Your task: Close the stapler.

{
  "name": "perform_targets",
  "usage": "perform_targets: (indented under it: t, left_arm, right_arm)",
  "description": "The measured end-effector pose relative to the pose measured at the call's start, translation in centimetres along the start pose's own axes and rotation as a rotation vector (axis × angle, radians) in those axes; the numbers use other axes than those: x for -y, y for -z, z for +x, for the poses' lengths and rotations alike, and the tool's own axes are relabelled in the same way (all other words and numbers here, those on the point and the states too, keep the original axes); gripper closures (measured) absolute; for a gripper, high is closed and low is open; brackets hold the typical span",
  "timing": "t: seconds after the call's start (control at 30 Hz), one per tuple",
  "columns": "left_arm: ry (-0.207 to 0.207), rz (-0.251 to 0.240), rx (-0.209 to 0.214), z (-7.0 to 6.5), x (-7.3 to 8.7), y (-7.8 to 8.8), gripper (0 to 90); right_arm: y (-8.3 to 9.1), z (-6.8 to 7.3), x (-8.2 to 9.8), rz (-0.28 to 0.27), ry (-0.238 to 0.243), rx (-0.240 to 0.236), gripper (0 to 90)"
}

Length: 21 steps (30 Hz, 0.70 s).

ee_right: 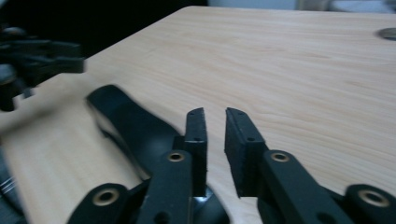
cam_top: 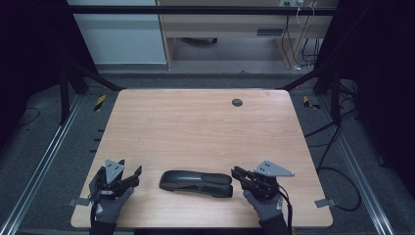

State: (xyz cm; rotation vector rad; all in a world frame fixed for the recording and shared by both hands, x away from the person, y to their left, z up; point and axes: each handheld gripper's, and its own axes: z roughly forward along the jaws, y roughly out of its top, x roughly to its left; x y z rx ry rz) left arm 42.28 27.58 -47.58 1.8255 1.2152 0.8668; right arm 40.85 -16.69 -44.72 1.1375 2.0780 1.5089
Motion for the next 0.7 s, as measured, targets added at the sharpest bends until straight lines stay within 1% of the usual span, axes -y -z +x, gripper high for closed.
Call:
perform_targets:
  t: [0.1,0.13,0.17,0.3,0.37,0.4,0.5,0.57,0.63,0.67,0.7]
  left_arm:
    - [0.002,0.002,0.001,0.0,0.0,0.0,32.7]
    - [0.001,0.005,0.001,0.1,0.0,-0.1,32.7]
    - [0.005,0.009,0.005,0.1,0.1,-0.2,32.7]
    - [0.003,0.023,0.012,0.2,0.2,-0.4,32.6]
    - [0.002,0.031,0.017,0.4,0.2,-0.5,32.4]
    - [0.005,0.035,0.017,0.4,0.2,-0.5,32.3]
    - [0.012,0.052,0.020,0.7,0.3,-0.7,32.0]
    - [0.008,0.062,0.022,0.9,0.3,-0.8,31.5]
    - [0.011,0.071,0.021,1.0,0.3,-0.9,31.0]
    - [0.016,0.076,0.023,1.1,0.3,-1.0,30.8]
    - [0.011,0.082,0.024,1.2,0.3,-1.0,30.6]
  right_arm:
    - [0.3,-1.3,0.3,-0.011,-0.006,0.075,68.9]
    - [0.3,-1.3,0.3,-0.011,-0.006,0.075,68.9]
    - [0.4,-2.6,0.9,-0.002,-0.023,0.132,61.1]
    - [0.4,-4.6,1.8,0.049,-0.052,0.199,54.2]
    - [0.3,-5.7,2.4,0.077,-0.057,0.235,49.9]
    - [0.3,-6.1,2.6,0.093,-0.064,0.253,48.5]
    - [0.4,-7.3,3.2,0.119,-0.060,0.311,45.2]
    - [0.6,-7.9,3.5,0.135,-0.060,0.338,44.1]
    - [1.0,-8.5,3.7,0.138,-0.068,0.359,43.0]
    - [1.2,-8.8,3.9,0.143,-0.070,0.367,42.4]
    - [1.3,-9.0,4.0,0.149,-0.076,0.372,42.1]
